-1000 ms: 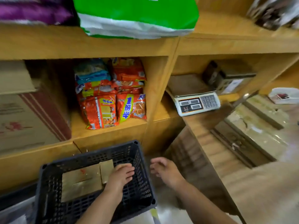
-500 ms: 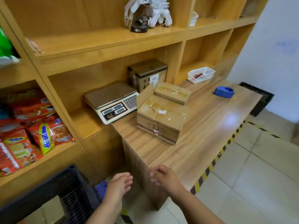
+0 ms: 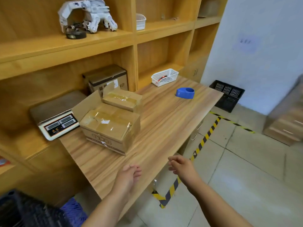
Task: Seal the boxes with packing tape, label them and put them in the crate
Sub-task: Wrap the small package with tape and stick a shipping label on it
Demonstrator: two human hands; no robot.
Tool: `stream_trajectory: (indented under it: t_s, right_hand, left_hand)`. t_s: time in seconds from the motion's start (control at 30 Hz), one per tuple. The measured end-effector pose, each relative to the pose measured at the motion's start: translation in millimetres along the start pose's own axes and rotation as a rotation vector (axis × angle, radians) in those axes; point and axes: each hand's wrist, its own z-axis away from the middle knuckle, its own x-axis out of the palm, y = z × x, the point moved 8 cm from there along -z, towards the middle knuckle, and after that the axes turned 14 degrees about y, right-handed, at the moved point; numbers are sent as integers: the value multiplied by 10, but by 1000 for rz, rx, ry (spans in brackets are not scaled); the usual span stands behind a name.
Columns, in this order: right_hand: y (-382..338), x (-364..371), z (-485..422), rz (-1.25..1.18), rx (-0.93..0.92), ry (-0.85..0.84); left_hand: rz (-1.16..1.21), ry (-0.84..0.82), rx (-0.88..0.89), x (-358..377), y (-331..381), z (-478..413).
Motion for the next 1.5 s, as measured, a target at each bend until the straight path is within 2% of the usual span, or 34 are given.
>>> stream_trajectory:
  t_s: [0.27, 0.5, 0.6, 0.77, 0.97, 1.17, 1.27, 1.5]
  right_hand:
    - [17, -415, -894, -3, 5, -19]
    - [-308, -660, -2105, 58, -6, -45]
    - [-479, -816, -2616, 92, -21, -33]
    - [-547, -873, -3251, 118, -13, -74]
    - [-684, -545, -3977, 146, -30, -212]
    - [-1048, -87, -4647, 167, -174, -420]
    - [-1230, -2, -4994, 168, -184, -517]
    - [-1413, 279, -5619, 312, -278, -663]
  left_hand:
    - [7, -6, 86, 960, 348, -319]
    - [77, 4, 25, 2030, 741, -967]
    - [73, 2, 52, 2454, 990, -1156]
    - [57, 52, 85, 2808, 1272, -1462]
    - [100, 203, 60, 2961, 1487, -1831]
    - [171, 424, 63, 3032, 1779, -2145]
    - [208, 522, 79, 3150, 2024, -2195]
    - [-82, 690, 262, 3212, 2648, -2413]
